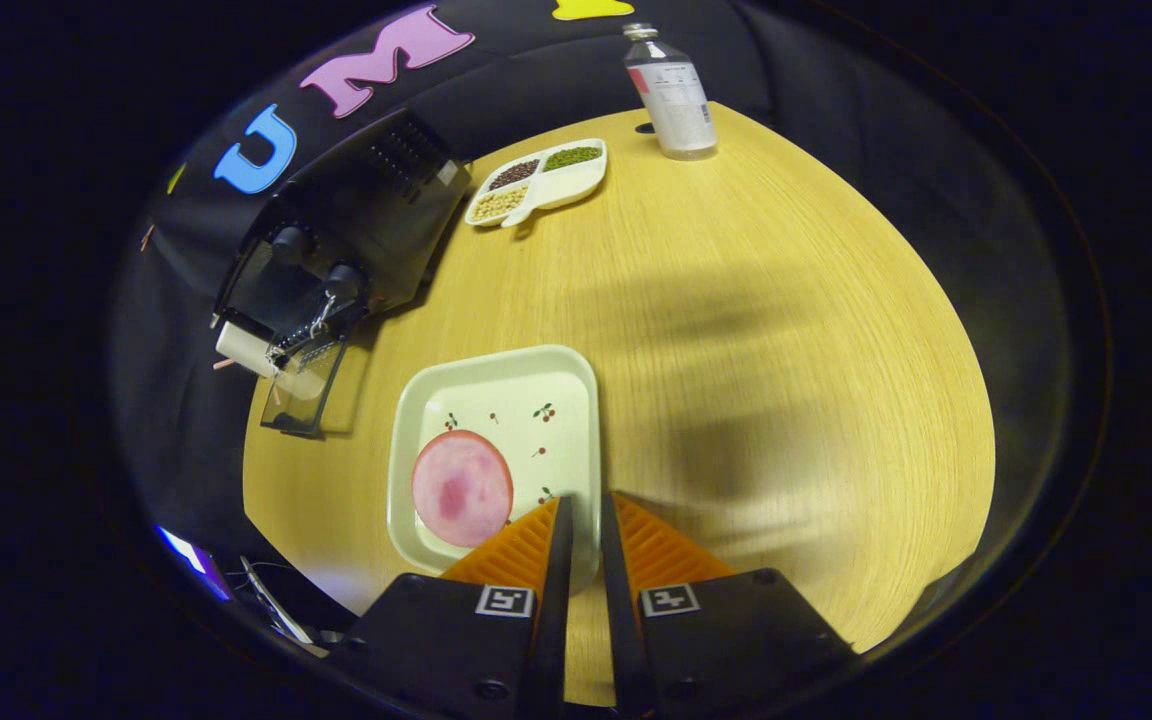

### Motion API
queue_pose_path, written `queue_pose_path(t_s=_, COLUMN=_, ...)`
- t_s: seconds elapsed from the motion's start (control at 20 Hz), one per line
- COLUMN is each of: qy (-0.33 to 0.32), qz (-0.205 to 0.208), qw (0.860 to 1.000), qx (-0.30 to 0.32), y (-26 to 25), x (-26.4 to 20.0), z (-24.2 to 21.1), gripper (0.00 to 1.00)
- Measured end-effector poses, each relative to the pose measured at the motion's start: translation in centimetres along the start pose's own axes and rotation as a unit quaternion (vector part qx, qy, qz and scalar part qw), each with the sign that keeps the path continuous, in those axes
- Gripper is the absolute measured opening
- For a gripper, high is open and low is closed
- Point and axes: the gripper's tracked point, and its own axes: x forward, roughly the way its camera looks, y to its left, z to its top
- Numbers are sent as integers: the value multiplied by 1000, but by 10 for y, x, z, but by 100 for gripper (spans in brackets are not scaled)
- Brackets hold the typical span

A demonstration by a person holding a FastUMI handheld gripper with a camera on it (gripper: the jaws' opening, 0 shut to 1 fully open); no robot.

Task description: Open the toaster oven, put the food inside, and close the toaster oven door.

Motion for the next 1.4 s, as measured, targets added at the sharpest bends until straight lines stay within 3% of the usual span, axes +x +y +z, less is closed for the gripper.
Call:
queue_pose_path(t_s=0.05, qy=5, qz=-5, qw=1000, qx=8, y=0, x=1, z=0, gripper=18)
queue_pose_path(t_s=0.2, qy=13, qz=-25, qw=1000, qx=7, y=-4, x=1, z=1, gripper=14)
queue_pose_path(t_s=0.5, qy=4, qz=-20, qw=1000, qx=15, y=-1, x=1, z=0, gripper=8)
queue_pose_path(t_s=0.65, qy=6, qz=28, qw=995, qx=100, y=7, x=4, z=-4, gripper=6)
queue_pose_path(t_s=0.9, qy=11, qz=102, qw=968, qx=227, y=20, x=-2, z=-12, gripper=6)
queue_pose_path(t_s=1.4, qy=-27, qz=185, qw=931, qx=312, y=40, x=-33, z=1, gripper=6)
